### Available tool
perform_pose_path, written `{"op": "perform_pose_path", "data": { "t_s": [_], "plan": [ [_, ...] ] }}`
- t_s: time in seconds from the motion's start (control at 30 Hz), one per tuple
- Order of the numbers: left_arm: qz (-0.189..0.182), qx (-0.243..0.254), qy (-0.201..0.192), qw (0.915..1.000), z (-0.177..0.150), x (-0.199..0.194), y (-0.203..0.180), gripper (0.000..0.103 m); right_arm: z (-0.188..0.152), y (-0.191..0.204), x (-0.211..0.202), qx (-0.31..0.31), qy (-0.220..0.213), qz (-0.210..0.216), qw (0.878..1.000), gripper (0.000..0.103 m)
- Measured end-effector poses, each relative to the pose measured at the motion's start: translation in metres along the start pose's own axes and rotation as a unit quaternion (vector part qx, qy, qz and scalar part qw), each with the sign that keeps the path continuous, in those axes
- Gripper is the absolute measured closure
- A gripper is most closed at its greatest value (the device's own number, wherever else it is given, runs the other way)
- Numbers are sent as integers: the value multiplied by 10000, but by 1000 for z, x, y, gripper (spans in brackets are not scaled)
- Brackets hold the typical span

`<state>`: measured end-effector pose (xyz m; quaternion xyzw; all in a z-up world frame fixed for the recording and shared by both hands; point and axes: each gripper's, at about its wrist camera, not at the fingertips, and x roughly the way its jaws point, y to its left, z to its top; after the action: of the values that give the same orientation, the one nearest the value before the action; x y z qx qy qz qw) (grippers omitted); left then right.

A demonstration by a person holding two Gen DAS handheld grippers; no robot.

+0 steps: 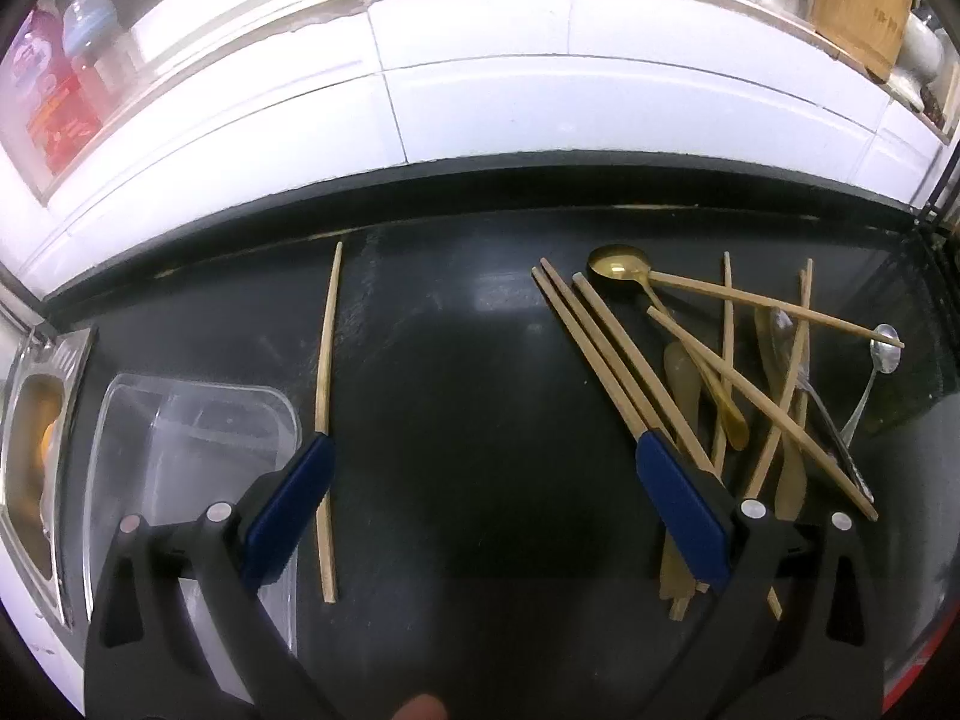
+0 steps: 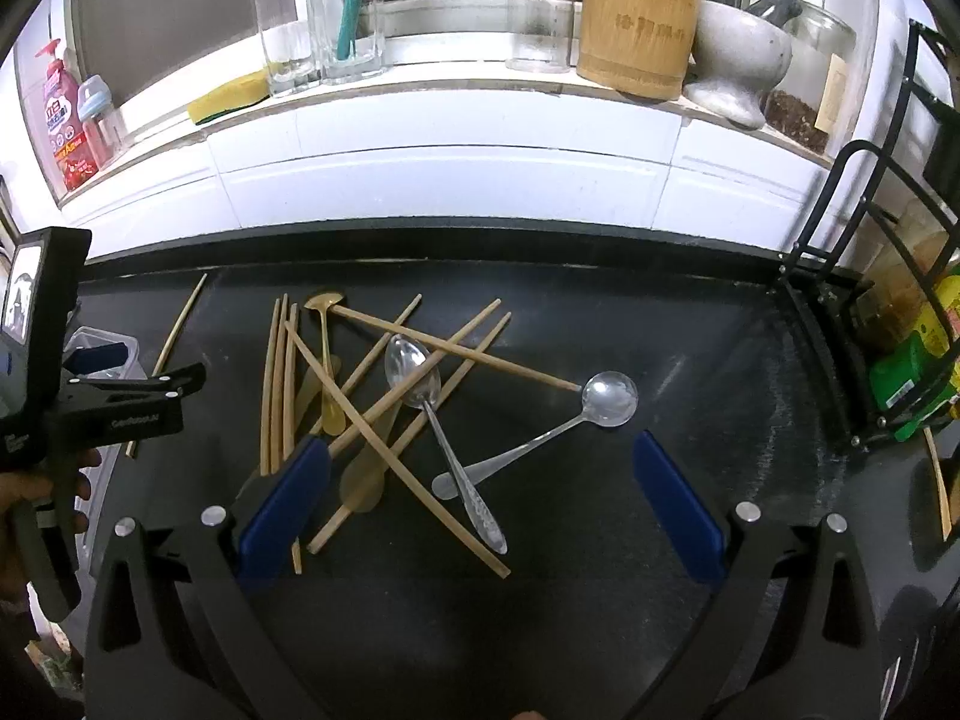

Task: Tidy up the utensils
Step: 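Grasp the lone chopstick with the left tool while the right tool grasps a chopstick from the pile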

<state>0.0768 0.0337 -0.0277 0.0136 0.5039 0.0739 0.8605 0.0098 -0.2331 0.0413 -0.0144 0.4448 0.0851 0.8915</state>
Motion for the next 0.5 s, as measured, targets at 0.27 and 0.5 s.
{"op": "perform_pose_path", "data": {
  "t_s": [0.27, 0.5],
  "plan": [
    [31, 52, 81, 9999, 13, 14, -2, 5, 11, -6, 19, 67, 136, 225, 9996, 6],
    [41, 53, 154, 9999, 32, 35, 1, 5, 35, -4, 40, -79, 163, 442, 9989, 6]
  ]
}}
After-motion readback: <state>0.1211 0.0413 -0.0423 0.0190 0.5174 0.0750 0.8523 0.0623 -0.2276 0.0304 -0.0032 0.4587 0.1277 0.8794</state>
